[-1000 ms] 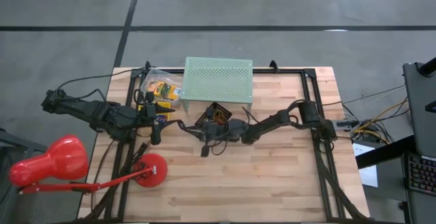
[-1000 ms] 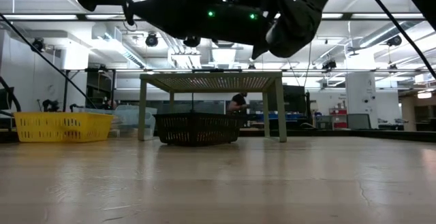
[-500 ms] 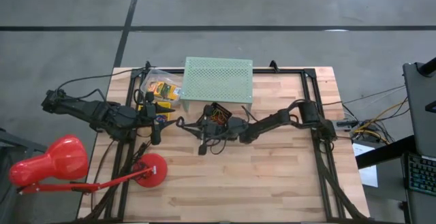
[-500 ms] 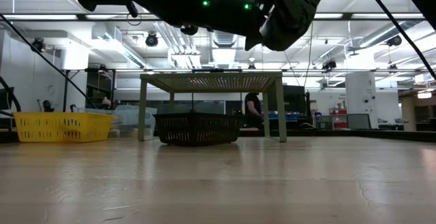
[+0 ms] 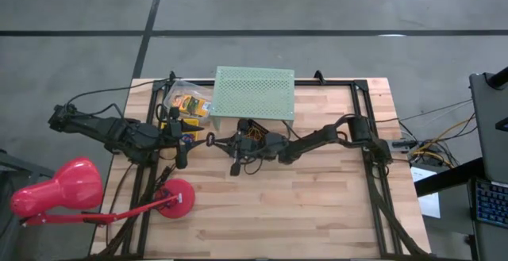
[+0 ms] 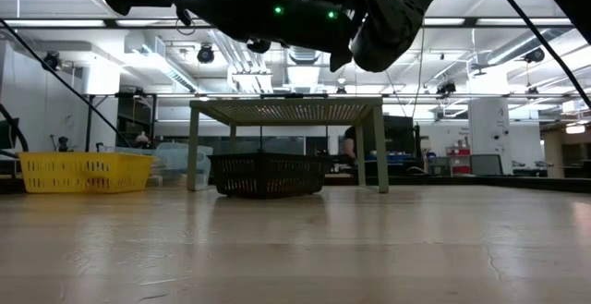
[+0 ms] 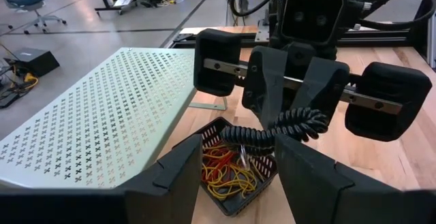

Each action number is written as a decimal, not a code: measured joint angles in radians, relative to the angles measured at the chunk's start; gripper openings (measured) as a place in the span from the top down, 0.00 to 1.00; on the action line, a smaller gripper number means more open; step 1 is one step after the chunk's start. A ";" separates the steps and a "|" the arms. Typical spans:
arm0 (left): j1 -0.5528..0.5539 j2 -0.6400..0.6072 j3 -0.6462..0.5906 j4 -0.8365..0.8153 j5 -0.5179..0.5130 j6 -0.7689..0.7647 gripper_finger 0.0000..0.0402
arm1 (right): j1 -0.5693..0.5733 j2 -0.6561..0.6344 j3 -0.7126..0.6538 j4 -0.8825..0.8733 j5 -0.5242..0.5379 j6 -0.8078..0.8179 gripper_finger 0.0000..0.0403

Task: Pick & Place Office Desk Supplies
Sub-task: Put the black spring rubber band into the yellow bin

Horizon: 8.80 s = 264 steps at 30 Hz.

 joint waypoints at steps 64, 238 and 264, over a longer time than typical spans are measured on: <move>0.000 -0.002 0.000 -0.066 0.132 -0.024 0.54 | -0.001 0.000 0.000 -0.001 -0.001 0.002 0.94; 0.441 0.456 -0.033 -0.538 0.102 -0.749 0.96 | 0.014 0.000 -0.003 -0.118 0.001 -0.027 0.56; 0.441 0.456 -0.090 -0.547 0.094 -0.803 0.67 | 0.014 0.000 -0.003 -0.141 0.000 -0.023 0.56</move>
